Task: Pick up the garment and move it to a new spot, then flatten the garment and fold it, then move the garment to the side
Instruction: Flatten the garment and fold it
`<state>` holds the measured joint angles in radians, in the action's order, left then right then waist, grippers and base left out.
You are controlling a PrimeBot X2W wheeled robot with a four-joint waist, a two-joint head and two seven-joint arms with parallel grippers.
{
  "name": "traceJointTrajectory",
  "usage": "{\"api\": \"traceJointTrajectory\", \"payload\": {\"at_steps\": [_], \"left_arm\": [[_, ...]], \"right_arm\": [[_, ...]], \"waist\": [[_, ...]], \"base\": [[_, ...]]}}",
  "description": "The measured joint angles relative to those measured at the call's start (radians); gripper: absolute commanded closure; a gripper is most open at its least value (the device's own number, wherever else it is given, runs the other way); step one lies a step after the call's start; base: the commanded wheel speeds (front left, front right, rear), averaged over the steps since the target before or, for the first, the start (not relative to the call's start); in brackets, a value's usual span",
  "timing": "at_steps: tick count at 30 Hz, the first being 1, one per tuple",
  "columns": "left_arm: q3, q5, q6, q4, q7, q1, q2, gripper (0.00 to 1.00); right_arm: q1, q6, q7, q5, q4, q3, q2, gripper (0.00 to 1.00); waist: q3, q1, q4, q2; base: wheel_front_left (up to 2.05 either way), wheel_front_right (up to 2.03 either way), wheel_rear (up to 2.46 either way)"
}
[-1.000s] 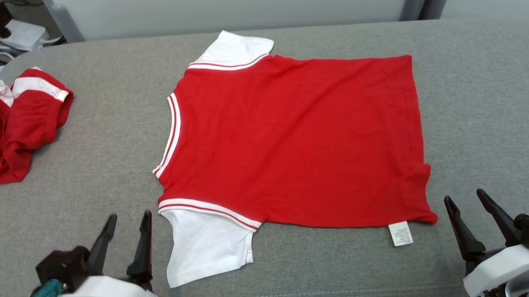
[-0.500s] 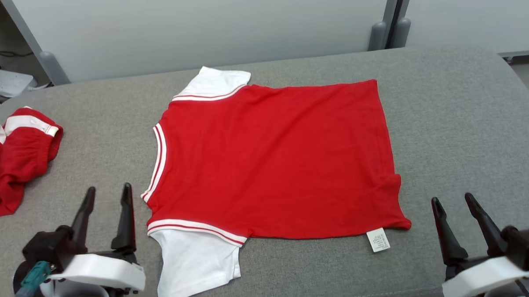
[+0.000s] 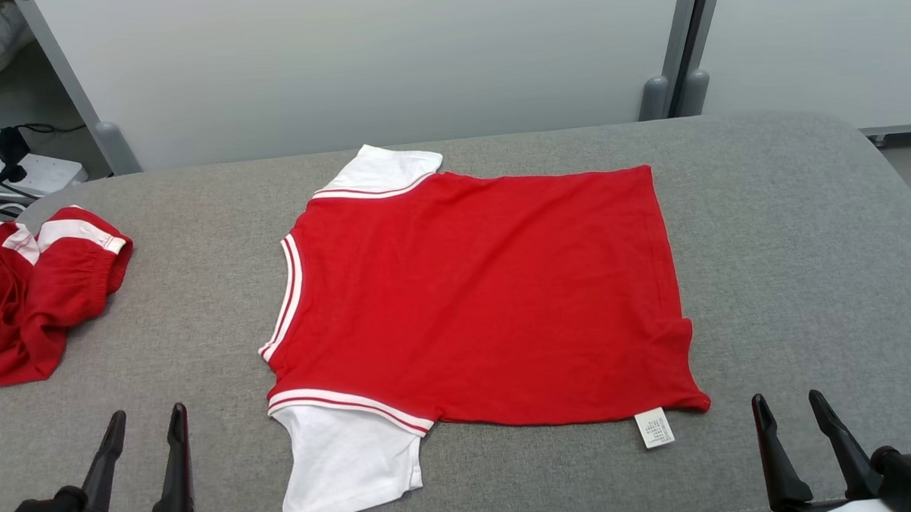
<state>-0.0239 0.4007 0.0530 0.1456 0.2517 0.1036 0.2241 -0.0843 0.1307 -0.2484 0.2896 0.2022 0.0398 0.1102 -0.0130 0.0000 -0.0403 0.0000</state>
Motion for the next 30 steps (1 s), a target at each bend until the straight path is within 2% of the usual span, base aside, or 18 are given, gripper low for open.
{"api": "traceJointTrajectory", "payload": {"at_steps": [9,15,30], "left_arm": [[-0.008,-0.127,0.035,-0.027,0.0,0.08,-0.053,0.0],[-0.01,-0.152,0.047,-0.04,0.0,0.124,-0.088,0.0],[-0.025,-0.163,0.062,-0.016,0.0,0.126,-0.111,0.0]], "right_arm": [[-0.063,0.0,0.0,-0.032,-0.028,0.0,-0.014,0.0],[-0.095,0.0,0.0,-0.051,-0.044,-0.001,-0.025,0.0],[-0.095,0.0,0.0,-0.053,-0.058,-0.001,-0.035,0.0]], "waist": [[-0.025,0.0,0.017,0.0],[-0.035,0.0,0.022,0.0],[-0.032,0.0,0.023,0.0]], "base": [[0.0,0.0,0.0],[0.0,0.0,0.0],[0.0,0.0,0.0]]}}
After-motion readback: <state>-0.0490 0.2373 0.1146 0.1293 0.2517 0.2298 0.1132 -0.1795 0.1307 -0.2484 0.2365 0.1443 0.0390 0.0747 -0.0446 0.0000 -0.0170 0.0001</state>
